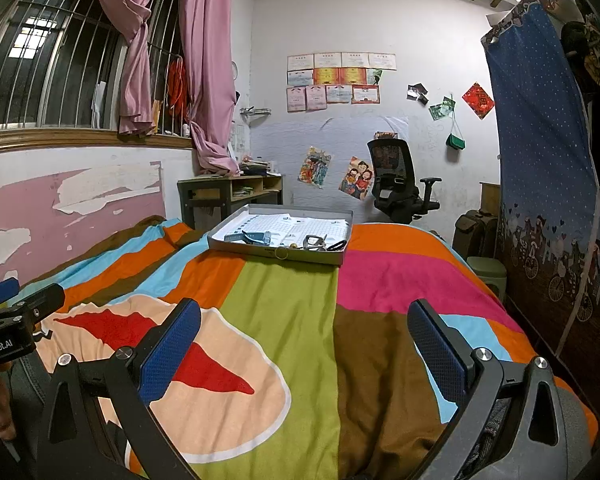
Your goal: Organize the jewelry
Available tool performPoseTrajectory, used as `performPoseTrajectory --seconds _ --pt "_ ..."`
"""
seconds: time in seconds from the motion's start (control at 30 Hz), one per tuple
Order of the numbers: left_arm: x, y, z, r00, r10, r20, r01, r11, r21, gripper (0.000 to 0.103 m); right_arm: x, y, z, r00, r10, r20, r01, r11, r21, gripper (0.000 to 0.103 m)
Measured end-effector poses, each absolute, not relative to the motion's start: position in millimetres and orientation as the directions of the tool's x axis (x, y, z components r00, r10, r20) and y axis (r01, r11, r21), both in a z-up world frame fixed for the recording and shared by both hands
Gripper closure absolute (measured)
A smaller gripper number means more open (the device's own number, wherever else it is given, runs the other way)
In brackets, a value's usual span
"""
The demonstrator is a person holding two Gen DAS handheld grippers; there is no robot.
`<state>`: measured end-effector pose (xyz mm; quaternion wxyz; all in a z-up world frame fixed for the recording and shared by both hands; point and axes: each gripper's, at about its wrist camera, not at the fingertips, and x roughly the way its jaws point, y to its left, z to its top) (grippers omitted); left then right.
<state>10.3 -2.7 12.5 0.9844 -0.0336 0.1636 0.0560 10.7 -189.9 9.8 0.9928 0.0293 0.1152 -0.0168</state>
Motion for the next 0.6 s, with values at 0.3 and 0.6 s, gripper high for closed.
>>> performPoseTrajectory --seconds 0.3,0.6 --pt "10.0 -2.4 12.7 0.94 0.098 -0.327 -0.121 0.991 -0.049 0.0 10.7 -190.0 9.6 0.973 -0.026 -0.23 0.04 0.998 0.055 0.001" --pt "10.7 -2.5 13.8 0.94 0.098 -0.326 -0.12 0.992 -0.046 0.0 11.3 -190.2 9.7 0.973 -0.028 -0.23 0.042 0.998 0.055 0.001"
